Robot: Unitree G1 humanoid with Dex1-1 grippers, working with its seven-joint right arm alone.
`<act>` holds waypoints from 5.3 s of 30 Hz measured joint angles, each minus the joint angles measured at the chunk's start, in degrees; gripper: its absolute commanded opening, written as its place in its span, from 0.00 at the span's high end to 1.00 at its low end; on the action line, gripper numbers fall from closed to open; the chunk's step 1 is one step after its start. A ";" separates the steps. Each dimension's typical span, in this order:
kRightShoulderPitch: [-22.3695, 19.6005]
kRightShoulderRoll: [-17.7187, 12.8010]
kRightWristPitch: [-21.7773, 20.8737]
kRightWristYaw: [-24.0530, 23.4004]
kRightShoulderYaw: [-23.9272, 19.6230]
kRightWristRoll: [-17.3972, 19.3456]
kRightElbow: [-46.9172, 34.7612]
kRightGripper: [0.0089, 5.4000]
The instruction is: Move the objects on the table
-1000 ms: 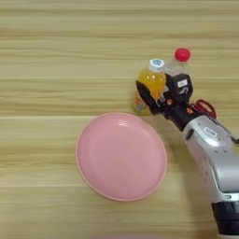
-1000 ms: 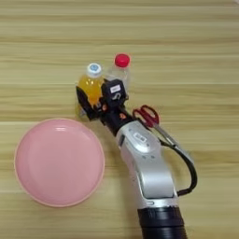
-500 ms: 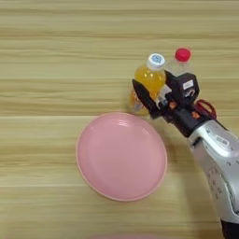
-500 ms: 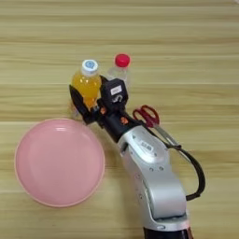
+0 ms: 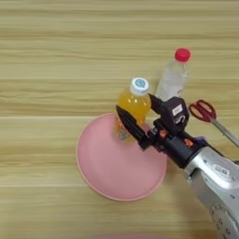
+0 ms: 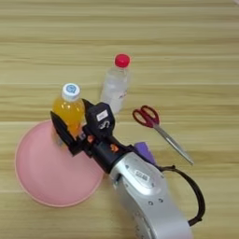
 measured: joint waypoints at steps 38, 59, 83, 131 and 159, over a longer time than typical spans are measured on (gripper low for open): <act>5.34 -1.45 -5.05 0.06 3.36 -1.09 5.22 0.35; 5.47 -2.48 -7.86 0.43 5.03 -2.25 5.26 0.01; -4.91 -0.18 -4.98 -1.37 3.73 -1.10 -0.25 0.01; -25.95 0.71 -16.25 -7.44 -18.58 -1.82 43.73 0.01; -29.49 0.67 -17.99 -5.38 -18.45 -1.81 52.33 0.21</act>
